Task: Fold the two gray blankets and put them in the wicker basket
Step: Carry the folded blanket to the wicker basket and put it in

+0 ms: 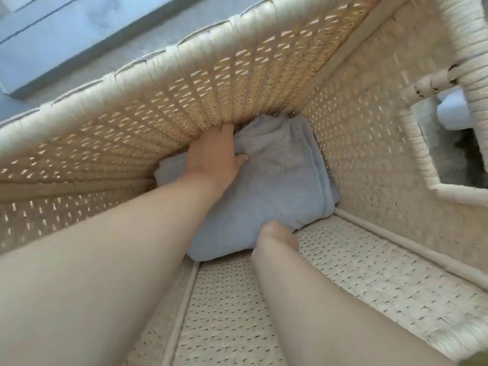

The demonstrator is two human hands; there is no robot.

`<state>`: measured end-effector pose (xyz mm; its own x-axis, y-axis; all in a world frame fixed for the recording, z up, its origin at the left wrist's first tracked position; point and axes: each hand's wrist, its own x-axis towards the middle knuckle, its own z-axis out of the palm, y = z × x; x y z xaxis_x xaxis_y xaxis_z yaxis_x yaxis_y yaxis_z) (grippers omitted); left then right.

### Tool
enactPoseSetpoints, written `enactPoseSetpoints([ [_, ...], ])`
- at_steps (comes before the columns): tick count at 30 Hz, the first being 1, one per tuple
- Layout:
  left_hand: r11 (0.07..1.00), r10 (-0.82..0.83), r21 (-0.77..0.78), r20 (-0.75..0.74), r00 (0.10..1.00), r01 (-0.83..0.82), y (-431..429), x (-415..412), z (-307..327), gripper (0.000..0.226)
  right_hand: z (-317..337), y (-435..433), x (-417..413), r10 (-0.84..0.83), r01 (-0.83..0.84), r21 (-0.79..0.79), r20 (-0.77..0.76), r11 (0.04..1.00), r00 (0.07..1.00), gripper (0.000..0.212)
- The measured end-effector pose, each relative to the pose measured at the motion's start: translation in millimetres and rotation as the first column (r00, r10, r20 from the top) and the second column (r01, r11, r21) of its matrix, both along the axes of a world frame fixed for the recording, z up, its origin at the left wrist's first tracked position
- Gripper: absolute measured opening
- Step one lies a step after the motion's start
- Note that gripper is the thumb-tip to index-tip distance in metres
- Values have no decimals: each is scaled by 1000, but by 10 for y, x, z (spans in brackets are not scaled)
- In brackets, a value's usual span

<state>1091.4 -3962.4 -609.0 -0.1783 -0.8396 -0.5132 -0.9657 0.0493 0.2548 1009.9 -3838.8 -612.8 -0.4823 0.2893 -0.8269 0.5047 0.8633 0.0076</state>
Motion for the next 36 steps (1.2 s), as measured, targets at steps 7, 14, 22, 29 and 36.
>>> enactPoseSetpoints([
  [7, 962, 269, 30, 45, 962, -271, 843, 111, 314, 52, 250, -229, -227, 882, -997, 78, -471, 7, -30, 51],
  [14, 892, 130, 413, 160, 979, -186, 962, 262, -227, 81, -396, -749, -948, 746, -791, 109, -277, -602, -606, 66],
  [22, 789, 66, 601, 125, 990, -129, 904, 409, -609, 76, -856, -760, -932, 775, -808, 27, -264, -589, -574, 64],
  [29, 779, 82, 602, 182, 980, -177, 958, 288, -940, 76, -1153, -777, -889, 750, -792, 96, -271, -603, -603, 64],
  [36, 768, 12, 630, 167, 986, -116, 859, 295, -669, 77, -859, -883, -755, 778, -781, 124, -79, -612, -623, 68],
])
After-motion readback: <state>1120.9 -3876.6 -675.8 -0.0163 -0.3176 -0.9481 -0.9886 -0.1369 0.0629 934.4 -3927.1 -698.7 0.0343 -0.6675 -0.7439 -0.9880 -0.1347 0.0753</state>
